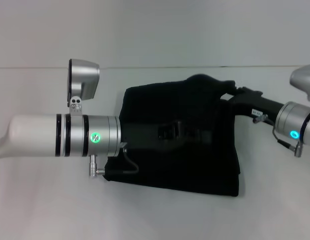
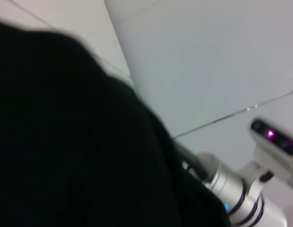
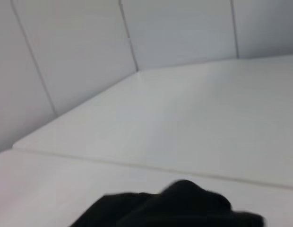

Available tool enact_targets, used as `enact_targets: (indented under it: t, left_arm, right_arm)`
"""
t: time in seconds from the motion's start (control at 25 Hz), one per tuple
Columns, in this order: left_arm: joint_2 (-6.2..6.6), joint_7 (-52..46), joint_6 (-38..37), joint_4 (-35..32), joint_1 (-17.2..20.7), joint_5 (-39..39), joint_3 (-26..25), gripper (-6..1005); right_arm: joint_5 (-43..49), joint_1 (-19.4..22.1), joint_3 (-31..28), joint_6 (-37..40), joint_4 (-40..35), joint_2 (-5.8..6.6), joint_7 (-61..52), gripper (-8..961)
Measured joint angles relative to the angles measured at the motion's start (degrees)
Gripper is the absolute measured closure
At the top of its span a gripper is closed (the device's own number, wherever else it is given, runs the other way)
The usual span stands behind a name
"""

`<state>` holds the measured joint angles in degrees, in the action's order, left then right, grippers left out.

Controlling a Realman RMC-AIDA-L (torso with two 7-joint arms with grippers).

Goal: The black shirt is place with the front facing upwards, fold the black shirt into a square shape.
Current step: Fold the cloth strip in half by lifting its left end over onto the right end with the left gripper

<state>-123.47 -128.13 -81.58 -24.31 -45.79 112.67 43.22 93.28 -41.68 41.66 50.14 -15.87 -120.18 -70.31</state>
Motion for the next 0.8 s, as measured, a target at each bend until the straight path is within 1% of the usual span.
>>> enact_targets:
  t: [0.2, 0.36, 0.6, 0.8]
  left_arm:
    - [-0.3, 0.69, 0.96, 0.64, 0.24, 0.04, 2.84, 894]
    - [-0.45, 1.06, 4.06, 2.67, -0.15, 0.02, 4.8, 892]
    - [-0.57, 2.52, 9.3, 4.9, -0.49, -0.1, 4.99, 888]
    - [-0.86, 4.99, 12.48, 7.42, -1.22, -0.19, 5.08, 885]
  right_arm:
    - [-0.89, 0.26, -0.23, -0.03, -0.66, 0.2, 0.0, 25]
    - [-0.95, 0.77, -0.83, -0.05, -0.88, 0.31, 0.0, 25]
    - [-1.0, 1.5, -2.54, -0.97, -1.01, 0.4, 0.51, 26]
    - [-1.0, 2.31, -6.47, -4.37, -1.24, 0.41, 0.53, 26]
